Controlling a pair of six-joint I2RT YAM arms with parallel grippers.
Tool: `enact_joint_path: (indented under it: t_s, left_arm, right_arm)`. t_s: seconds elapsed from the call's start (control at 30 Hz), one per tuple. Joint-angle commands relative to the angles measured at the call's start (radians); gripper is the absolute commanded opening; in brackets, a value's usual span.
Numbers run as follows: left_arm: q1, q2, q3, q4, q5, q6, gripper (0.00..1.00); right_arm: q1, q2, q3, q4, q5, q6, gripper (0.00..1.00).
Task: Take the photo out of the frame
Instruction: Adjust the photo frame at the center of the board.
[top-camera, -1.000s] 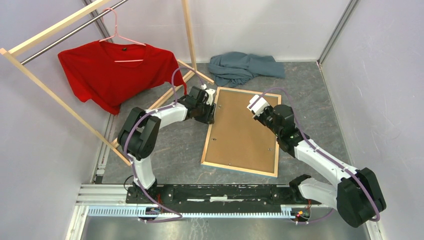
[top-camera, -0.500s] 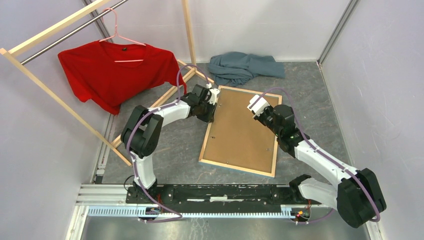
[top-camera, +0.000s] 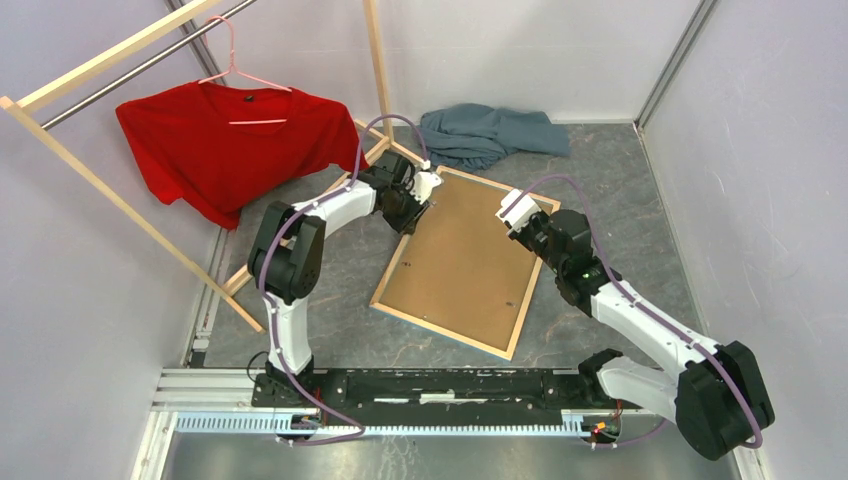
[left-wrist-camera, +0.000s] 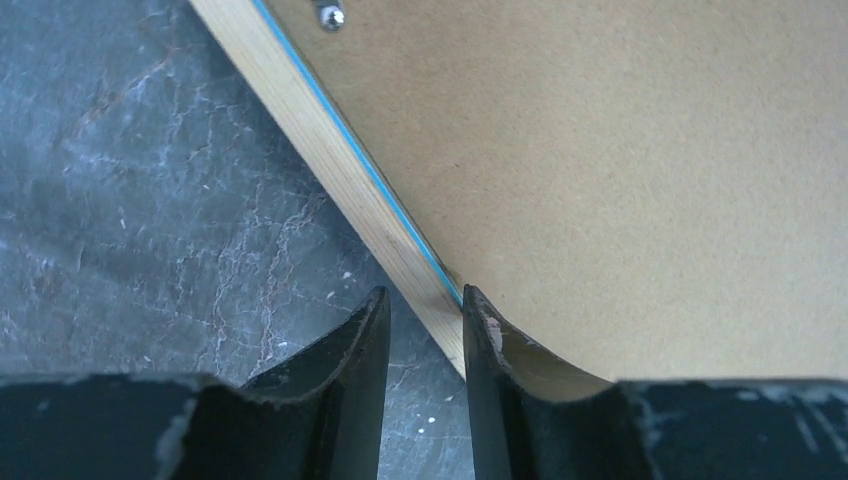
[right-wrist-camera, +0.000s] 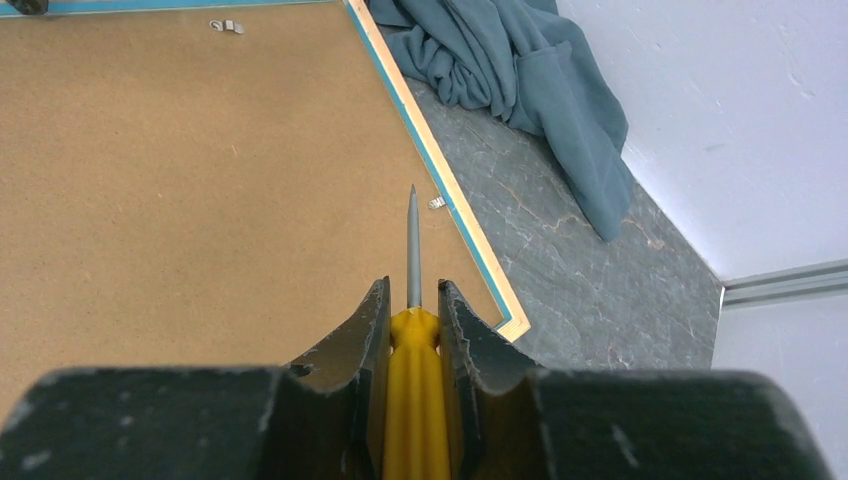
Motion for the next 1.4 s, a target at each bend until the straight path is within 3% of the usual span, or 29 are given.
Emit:
enact_joint_path:
  t_s: [0.0,0.17,0.43,0.8,1.37]
  left_arm:
    - [0.006,0.019,0.065,-0.155,0.115,0.219,0.4]
    - [0.012,0.016,0.051,-0.182,0.117,0.246,0.4]
    - [0.031,-0.01,0.005,-0.138,0.107,0.17,0.38]
    - [0.051,-0.076,-0.082,-0.173,0.073,0.223,0.31]
    - [0.011,-0.108,-0.091,-0.278,0.167,0.363,0.34]
  right_arm:
    - [-0.005,-0.029,0.002,0.029,-0.009,0.003,0.0]
    - [-0.005,-0.03,0.002,0.03,-0.009,0.003,0.0]
    - [-0.004,-0.028,0.002,0.029,-0.014,0.003,0.0]
    - [-0.005,-0.033,0.004,0.027,-0.014,0.006,0.0]
    - [-0.007,-0.036,0.004,0.026,-0.014,0.011,0.0]
